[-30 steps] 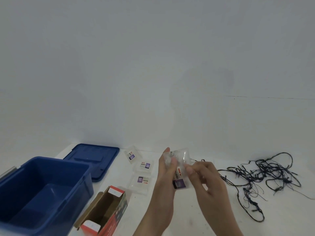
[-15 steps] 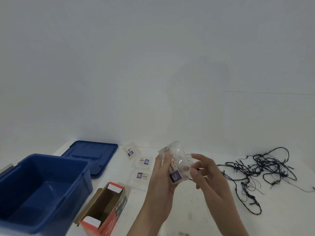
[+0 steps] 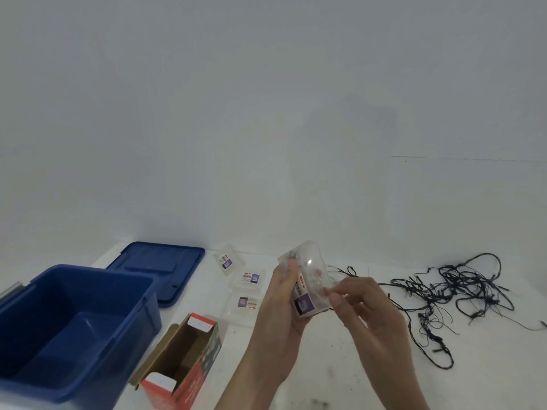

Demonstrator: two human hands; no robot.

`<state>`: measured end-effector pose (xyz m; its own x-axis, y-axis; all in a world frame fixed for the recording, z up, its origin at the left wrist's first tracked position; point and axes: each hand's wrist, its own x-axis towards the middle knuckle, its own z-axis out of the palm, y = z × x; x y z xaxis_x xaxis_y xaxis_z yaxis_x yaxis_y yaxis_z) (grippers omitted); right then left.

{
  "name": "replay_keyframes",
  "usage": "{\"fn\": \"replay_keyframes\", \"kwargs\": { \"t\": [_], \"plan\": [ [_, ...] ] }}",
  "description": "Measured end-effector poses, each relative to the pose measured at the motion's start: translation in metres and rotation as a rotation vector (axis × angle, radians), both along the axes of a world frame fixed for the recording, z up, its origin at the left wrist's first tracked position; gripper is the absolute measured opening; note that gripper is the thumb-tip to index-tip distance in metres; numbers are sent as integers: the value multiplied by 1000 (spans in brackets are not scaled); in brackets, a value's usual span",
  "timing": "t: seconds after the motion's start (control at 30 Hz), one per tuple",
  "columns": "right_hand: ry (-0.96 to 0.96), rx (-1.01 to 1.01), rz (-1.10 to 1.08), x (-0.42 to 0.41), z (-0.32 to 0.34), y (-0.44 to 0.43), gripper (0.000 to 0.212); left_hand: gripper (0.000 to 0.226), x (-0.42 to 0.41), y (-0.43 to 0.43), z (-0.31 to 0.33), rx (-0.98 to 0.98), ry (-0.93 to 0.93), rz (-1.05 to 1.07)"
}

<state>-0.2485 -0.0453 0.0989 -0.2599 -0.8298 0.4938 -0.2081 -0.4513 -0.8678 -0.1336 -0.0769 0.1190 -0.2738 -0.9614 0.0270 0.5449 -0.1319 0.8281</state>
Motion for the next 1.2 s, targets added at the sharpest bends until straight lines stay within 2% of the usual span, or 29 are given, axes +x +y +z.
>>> {"fn": "replay_keyframes", "kwargs": {
  "t": [0.1,0.17,0.2,0.27,0.37,0.43,0.5,0.57,0.7,0.77,0.97,1.2],
  "plan": [
    [46,0,-23,-2,2,1,31,44,0,-1,0,3,-15,11],
    [18,19,-54,-2,6,2,28,44,-1,-1,0,4,-6,-6],
    [-11,56,-72,-3,7,1,21,42,-1,-1,0,6,0,-14],
    [-95,192,-49,-5,7,-4,23,39,-3,-2,-1,14,-3,-15],
    [-361,368,80,-11,8,-9,18,38,-5,-1,-1,23,-48,2],
    [-438,357,79,-14,9,-8,16,33,-5,-1,-1,27,-78,35],
    [-433,283,14,-15,10,-6,18,27,-6,-2,-3,41,-89,78],
    [-295,180,-90,-13,8,-4,24,24,-8,-3,-4,62,-97,112],
    [294,-116,-359,-7,-2,-8,31,25,-11,-3,-4,79,-101,168],
    [454,-184,-416,-7,-8,-11,33,25,-12,-3,-3,70,-119,189],
    [655,-241,-445,-11,-13,-16,31,24,-12,-2,1,45,-155,216],
    [757,-305,-292,-18,-8,-18,30,23,-8,-3,1,32,-162,212]
  ]
}}
